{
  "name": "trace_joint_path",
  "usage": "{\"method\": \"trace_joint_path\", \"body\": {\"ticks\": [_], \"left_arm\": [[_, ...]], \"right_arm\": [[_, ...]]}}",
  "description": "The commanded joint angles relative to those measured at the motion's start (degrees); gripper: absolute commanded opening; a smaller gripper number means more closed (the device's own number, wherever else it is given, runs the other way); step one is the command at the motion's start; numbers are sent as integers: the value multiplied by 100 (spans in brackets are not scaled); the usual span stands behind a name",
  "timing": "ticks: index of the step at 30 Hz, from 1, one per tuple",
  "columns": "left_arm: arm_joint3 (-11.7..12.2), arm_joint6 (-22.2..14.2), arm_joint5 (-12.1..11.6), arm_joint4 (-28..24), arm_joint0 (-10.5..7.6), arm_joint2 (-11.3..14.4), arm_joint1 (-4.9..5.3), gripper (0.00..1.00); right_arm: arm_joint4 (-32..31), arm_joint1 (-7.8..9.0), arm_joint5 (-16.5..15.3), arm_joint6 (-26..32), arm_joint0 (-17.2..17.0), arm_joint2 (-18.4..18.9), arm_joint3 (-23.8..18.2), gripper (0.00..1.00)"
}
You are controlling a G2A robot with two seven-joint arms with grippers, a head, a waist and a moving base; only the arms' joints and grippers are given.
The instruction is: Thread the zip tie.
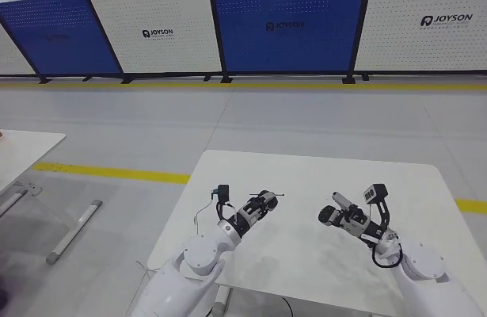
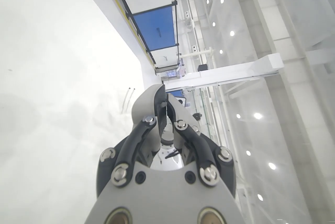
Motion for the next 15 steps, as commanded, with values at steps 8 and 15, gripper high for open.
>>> {"method": "trace_joint_path", "body": {"ticks": [8, 15], "left_arm": [[-4, -32, 94, -6, -9, 4, 1, 0], [-543, -432, -316, -341, 195, -323, 55, 0]], "right_arm": [[57, 2, 14, 64, -14, 18, -18, 100], [57, 2, 14, 64, -14, 18, -18, 100]]}}
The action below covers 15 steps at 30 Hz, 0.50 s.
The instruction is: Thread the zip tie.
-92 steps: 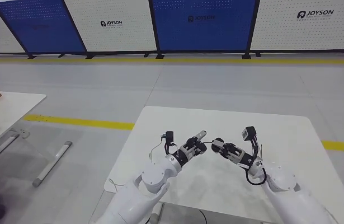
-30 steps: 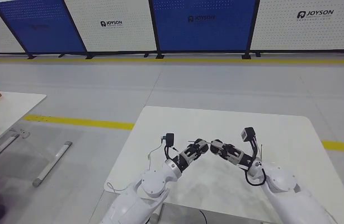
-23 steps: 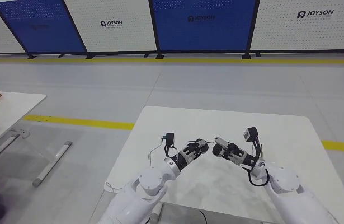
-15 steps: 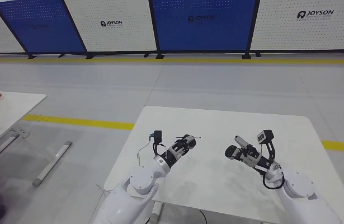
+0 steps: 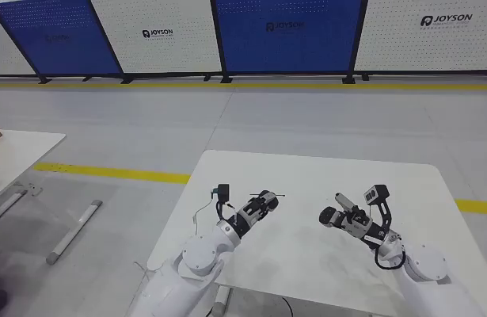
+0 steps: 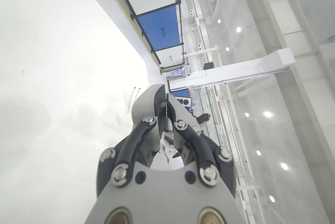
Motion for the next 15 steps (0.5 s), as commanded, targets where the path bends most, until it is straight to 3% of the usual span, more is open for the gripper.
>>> {"method": "trace_joint_path", "body": {"ticks": [1, 5, 8, 12, 14, 15], "left_arm": [[-497, -317, -207, -266, 199, -323, 50, 0], [-1459, -749, -719, -507, 821, -846, 135, 0], [-1920, -875, -1044, -609, 1240, -1132, 169, 0], [-2146, -957, -1170, -539, 1567, -1340, 197, 0], [-2132, -923, -1038, -376, 1611, -1365, 205, 0], [-2079, -916, -833, -194, 1592, -1338, 212, 0]], "right_arm": [[0, 0, 0, 0, 0, 0, 0, 100], [0, 0, 0, 0, 0, 0, 0, 100], [0, 0, 0, 0, 0, 0, 0, 100], [0, 0, 0, 0, 0, 0, 0, 100], [0, 0, 0, 0, 0, 0, 0, 100], [0, 0, 0, 0, 0, 0, 0, 100]]}}
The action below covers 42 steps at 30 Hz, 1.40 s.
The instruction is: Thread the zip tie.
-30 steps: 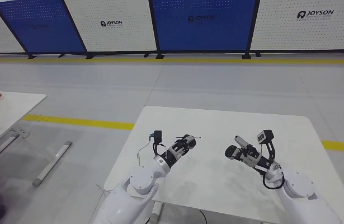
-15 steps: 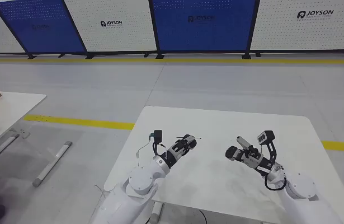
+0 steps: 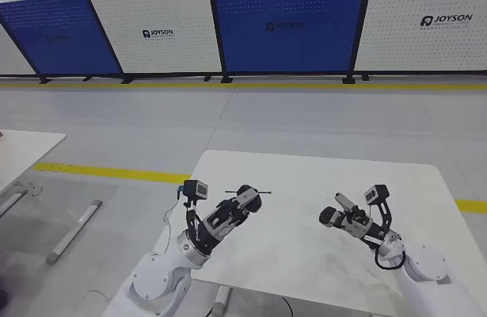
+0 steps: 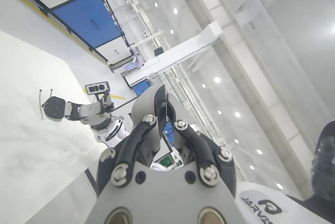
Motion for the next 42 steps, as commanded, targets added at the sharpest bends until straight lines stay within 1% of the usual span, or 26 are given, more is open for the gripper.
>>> {"method": "trace_joint_path", "body": {"ticks": [1, 2, 3, 4, 5, 6, 8, 9, 10, 11, 12, 13, 14, 16, 18, 19, 27, 28, 29, 32, 34, 36, 37, 39, 40, 42], "left_arm": [[90, 20, 377, 319, -66, 57, 10, 0], [153, 15, 551, 442, -120, 106, 13, 0], [285, 18, 820, 614, -218, 182, 16, 0], [397, 66, 957, 741, -320, 250, 14, 0], [518, 85, 1032, 853, -426, 339, 9, 0], [772, 111, 1161, 948, -570, 467, 0, 0], [1173, 206, 1375, 1076, -857, 679, -24, 0], [1442, 209, 1497, 1223, -1041, 846, -38, 0], [1662, 144, 1618, 1352, -1189, 997, -48, 0], [1882, -137, 1777, 1412, -1365, 1179, -55, 0], [2077, -304, 1890, 1432, -1564, 1273, -62, 0], [2352, -233, 2027, 1568, -1782, 1389, -81, 0], [2505, -221, 2093, 1630, -1908, 1527, -101, 0], [2772, -238, 2101, 1608, -2124, 1701, -134, 0], [2885, -206, 2087, 1622, -2214, 1777, -148, 0], [2882, -250, 2085, 1470, -2226, 1790, -156, 0], [2882, -250, 2085, 1470, -2226, 1790, -156, 0], [2875, -232, 2054, 1459, -2219, 1797, -158, 0], [2849, -207, 1972, 1437, -2205, 1796, -158, 0], [2641, -318, 1426, 1208, -1991, 1627, -122, 0], [2322, -445, 894, 1022, -1727, 1398, -76, 0], [2040, -613, 455, 863, -1433, 1150, -25, 0], [1810, -677, 196, 775, -1235, 976, 7, 0], [1483, -739, -104, 624, -937, 758, 44, 0], [1264, -780, -303, 519, -766, 633, 63, 0], [1015, -789, -533, 351, -522, 474, 84, 0]], "right_arm": [[0, 0, 0, 0, 0, 0, 0, 100], [0, 0, 0, 0, 0, 0, 0, 100], [0, 0, 0, 0, 0, 0, 0, 100], [0, 0, 0, 0, 0, 0, 0, 100], [0, 0, 0, 0, 0, 0, 0, 100], [0, 0, 0, 0, 0, 0, 0, 100], [0, 0, 0, 0, 0, 0, 0, 100], [0, 0, 0, 0, 0, 0, 0, 100], [0, 0, 0, 0, 0, 0, 0, 100], [0, 0, 0, 0, 0, 0, 0, 100], [0, 0, 0, 0, 0, 0, 0, 100], [0, 0, 0, 0, 0, 0, 0, 100], [0, 0, 0, 0, 0, 0, 0, 100], [0, 0, 0, 0, 0, 0, 0, 100], [0, 0, 0, 0, 0, 0, 0, 100], [0, 0, 0, 0, 0, 0, 0, 100], [0, 0, 0, 0, 0, 0, 0, 100], [0, 0, 0, 0, 0, 0, 0, 100], [0, 0, 0, 0, 0, 0, 0, 100], [0, 0, 0, 0, 0, 0, 0, 100], [0, 0, 0, 0, 0, 0, 0, 100], [0, 0, 0, 0, 0, 0, 0, 100], [0, 0, 0, 0, 0, 0, 0, 100], [0, 0, 0, 0, 0, 0, 0, 100], [0, 0, 0, 0, 0, 0, 0, 100], [0, 0, 0, 0, 0, 0, 0, 100]]}}
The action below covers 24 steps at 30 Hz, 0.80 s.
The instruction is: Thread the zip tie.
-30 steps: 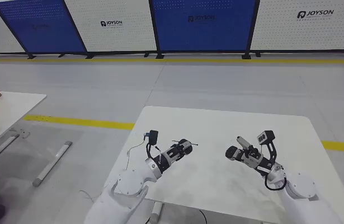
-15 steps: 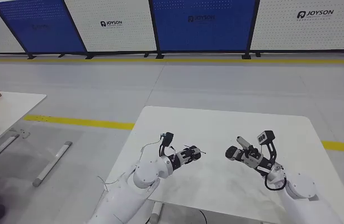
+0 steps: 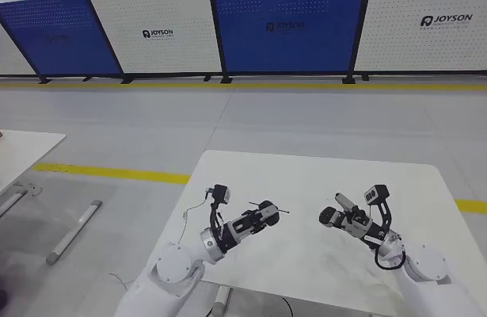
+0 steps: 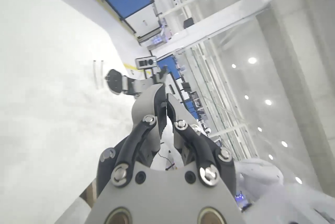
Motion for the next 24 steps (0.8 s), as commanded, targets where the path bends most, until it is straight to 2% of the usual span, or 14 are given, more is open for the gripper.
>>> {"method": "trace_joint_path", "body": {"ticks": [1, 2, 4, 6, 7, 9, 11, 13, 17, 20, 22, 23, 24], "left_arm": [[-283, -62, -256, -220, 261, -145, 20, 0], [-393, -136, -369, -328, 379, -240, 34, 0], [-527, -152, -369, -322, 504, -357, 50, 0], [-597, -146, -337, -139, 581, -370, 61, 0], [-602, -117, -256, -23, 577, -352, 64, 0], [-540, 103, 91, 482, 496, -226, 60, 0], [-450, 294, 427, 870, 340, 7, 42, 0], [-165, 568, 773, 1225, 102, 337, 5, 0], [478, 760, 1163, 1324, -406, 870, -75, 0], [871, 840, 1233, 1364, -701, 1221, -134, 0], [1025, 684, 1130, 1203, -822, 1337, -151, 0], [1047, 539, 1045, 996, -844, 1340, -152, 0], [1047, 539, 1045, 996, -844, 1340, -152, 0]], "right_arm": [[0, 0, 0, 0, 0, 0, 0, 100], [0, 0, 0, 0, 0, 0, 0, 100], [0, 0, 0, 0, 0, 0, 0, 100], [0, 0, 0, 0, 0, 0, 0, 100], [0, 0, 0, 0, 0, 0, 0, 100], [0, 0, 0, 0, 0, 0, 0, 100], [0, 0, 0, 0, 0, 0, 0, 100], [0, 0, 0, 0, 0, 0, 0, 100], [0, 0, 0, 0, 0, 0, 0, 100], [0, 0, 0, 0, 0, 0, 0, 100], [0, 0, 0, 0, 0, 0, 0, 100], [0, 0, 0, 0, 0, 0, 0, 100], [0, 0, 0, 0, 0, 0, 0, 100]]}}
